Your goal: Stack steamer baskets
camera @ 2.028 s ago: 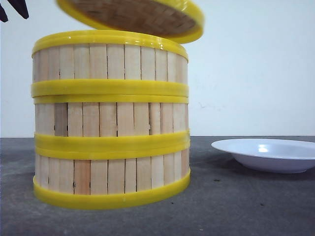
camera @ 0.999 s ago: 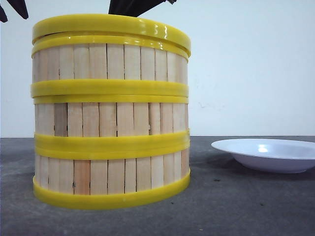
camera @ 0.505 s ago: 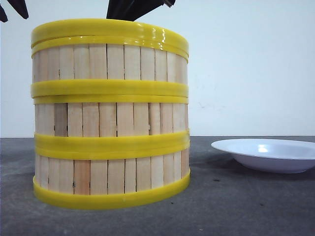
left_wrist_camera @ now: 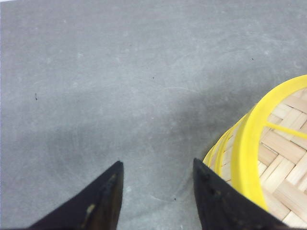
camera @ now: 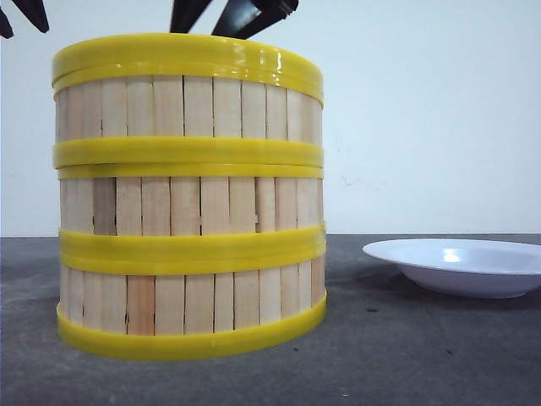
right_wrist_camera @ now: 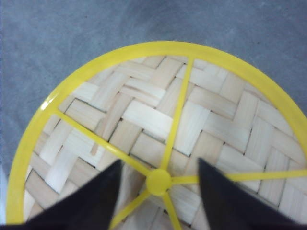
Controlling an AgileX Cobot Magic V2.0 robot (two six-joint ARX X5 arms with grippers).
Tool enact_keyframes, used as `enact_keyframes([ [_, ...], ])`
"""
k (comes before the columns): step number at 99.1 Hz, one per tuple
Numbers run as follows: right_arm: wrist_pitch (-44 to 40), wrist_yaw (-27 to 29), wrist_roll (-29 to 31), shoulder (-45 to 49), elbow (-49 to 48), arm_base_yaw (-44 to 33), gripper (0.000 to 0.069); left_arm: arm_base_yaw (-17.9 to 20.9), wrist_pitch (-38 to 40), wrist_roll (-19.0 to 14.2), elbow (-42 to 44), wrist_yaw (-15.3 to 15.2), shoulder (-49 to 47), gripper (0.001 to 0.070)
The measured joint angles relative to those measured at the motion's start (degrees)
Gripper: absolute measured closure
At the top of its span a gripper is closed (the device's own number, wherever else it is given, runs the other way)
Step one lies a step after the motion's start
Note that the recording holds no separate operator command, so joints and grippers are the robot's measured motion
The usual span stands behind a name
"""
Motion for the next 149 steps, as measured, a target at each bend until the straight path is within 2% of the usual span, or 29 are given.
enact_keyframes([
  [22,-0.98,0.09,0.00,-1.95,0.00,-2.21,0.0316,0.00,0.07,0.00,0.00,0.00,0.00,0.0441],
  [47,-8.79,3.80,0.00,-14.71,-1.07,-11.69,0.0316,0.00,-1.62,-0.04,-0.13,0.00,-0.26,0.0441],
  [55,-7.43,4.28,0.00,-19.39,-6.27,-16.22,0.0316,0.00,-1.14,-0.07,-1.62,0.00,-1.66,0.0441],
  [66,-3.93,4.55,0.46,-26.62,-18.16,-23.08,0.0316,0.00,-0.28,-0.72,-5.55,0.02,-5.01,0.0441],
  [90,-0.68,4.66,2.34,-45.09,-41.07,-38.10,0.0316,-0.11,5.75,-3.15,-18.53,0.13,-13.66,0.0441],
  [107,-0.61,4.55,3.78,-52.52,-52.37,-42.99,0.0316,-0.72,7.43,-5.03,-25.86,0.15,-16.81,0.0441],
  [120,-0.55,4.55,4.76,-55.56,-57.61,-43.60,0.0316,-0.76,7.48,-5.62,-27.43,0.15,-17.05,0.0441],
  [141,1.75,4.50,5.03,-55.65,-58.42,-43.60,0.0316,-0.79,8.61,-5.64,-27.43,0.15,-17.25,0.0443],
  [145,2.05,4.50,5.11,-55.67,-58.42,-43.60,0.0325,-0.79,8.61,-5.64,-27.43,0.15,-17.25,0.0466],
  [149,2.21,4.50,5.18,-55.67,-58.42,-43.60,0.0376,-0.79,8.61,-5.64,-27.43,0.15,-17.25,0.0520],
])
